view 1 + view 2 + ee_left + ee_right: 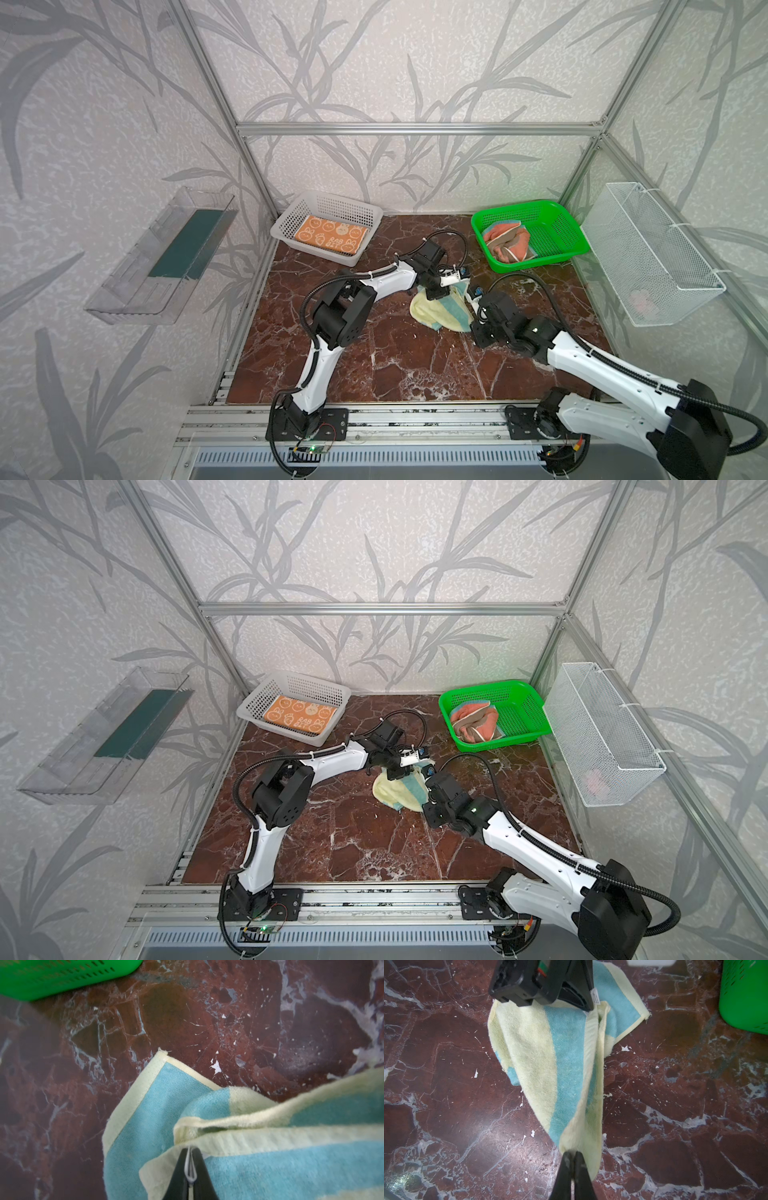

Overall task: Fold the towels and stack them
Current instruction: 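Reach the left gripper to the towel and grasp its other corner, then lift the towel by two corners with both grippers, raising it high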

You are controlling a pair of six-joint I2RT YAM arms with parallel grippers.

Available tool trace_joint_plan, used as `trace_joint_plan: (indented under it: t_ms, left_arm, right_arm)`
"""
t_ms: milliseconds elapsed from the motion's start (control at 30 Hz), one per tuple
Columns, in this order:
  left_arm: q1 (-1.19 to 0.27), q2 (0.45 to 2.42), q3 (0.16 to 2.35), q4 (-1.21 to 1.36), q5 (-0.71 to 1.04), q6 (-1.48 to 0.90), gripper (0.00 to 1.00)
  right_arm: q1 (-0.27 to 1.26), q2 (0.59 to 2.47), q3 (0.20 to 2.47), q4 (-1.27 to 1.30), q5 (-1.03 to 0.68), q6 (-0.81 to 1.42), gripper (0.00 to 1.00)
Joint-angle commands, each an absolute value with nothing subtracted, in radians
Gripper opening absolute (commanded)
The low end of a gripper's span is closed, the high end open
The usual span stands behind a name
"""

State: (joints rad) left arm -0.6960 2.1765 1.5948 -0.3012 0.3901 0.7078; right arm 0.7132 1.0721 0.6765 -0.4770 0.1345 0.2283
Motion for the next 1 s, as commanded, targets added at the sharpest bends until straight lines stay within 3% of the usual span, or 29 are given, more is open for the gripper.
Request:
trace_joint_plan:
  t_ms: [0, 233, 400, 667, 967]
  left_arm:
    - [-0.697, 2.133, 1.563, -0.249, 0.347, 0.709, 0.0]
    - [-0.692, 1.979, 1.4, -0.003, 0.196, 0.633, 0.0]
    - [-0.684, 1.875, 1.376, -0.006, 0.053, 0.547, 0.0]
    - [-0.677, 1.68, 1.332, 0.093, -0.287, 0.479, 0.0]
    - [-0.671, 1.514, 1.379, 0.002, -0.342, 0.51, 0.0]
  right_arm:
    - [0.712, 1.058, 0.675, -0.499, 0.156, 0.24, 0.0]
    - [0.709, 1.09, 0.746, -0.478, 0.204, 0.196, 0.0]
    - [0.687, 1.137, 0.854, -0.433, 0.235, 0.123, 0.0]
    - [0.641, 1.261, 1.152, -0.403, 0.233, -0.052, 0.0]
    - [0.635, 1.321, 1.407, -0.416, 0.224, -0.227, 0.0]
